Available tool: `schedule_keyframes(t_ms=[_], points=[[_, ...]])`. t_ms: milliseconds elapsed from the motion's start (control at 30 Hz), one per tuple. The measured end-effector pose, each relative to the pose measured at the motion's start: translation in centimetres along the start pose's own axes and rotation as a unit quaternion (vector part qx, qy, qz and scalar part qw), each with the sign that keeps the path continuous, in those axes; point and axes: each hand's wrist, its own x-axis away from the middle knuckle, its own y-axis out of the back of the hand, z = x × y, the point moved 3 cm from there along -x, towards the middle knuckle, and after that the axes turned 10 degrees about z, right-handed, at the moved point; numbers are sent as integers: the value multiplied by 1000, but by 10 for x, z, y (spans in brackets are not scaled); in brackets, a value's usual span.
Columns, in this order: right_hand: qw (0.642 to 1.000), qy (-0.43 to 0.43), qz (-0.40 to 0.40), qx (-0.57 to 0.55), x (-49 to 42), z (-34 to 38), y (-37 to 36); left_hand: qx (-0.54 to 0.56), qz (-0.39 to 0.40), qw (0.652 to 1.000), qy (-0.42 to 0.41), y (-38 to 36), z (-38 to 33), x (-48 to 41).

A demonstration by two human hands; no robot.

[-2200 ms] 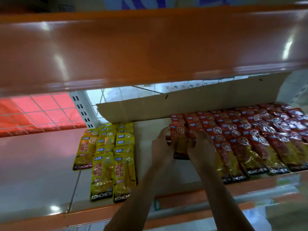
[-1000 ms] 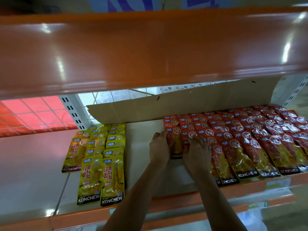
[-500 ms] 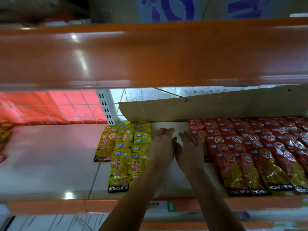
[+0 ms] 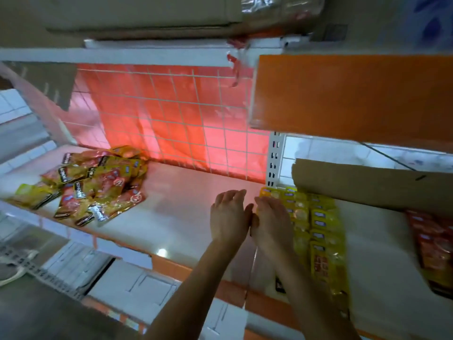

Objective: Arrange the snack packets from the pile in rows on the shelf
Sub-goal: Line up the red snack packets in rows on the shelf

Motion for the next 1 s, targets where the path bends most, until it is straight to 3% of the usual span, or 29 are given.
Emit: schedule_keyframes(t_ms=[300, 700, 833, 1000], points=[[998, 31, 59, -20, -42, 103, -80, -51, -11, 994, 100, 37, 130, -12], [985, 56, 153, -49, -79, 211, -159, -22, -59, 972, 225, 96, 276, -18], [983, 79, 160, -51, -85, 243, -175, -33, -72, 949, 306, 110, 312, -18], [970, 118, 205, -59, -90, 270, -187, -29, -64, 946, 316, 111, 332, -29]])
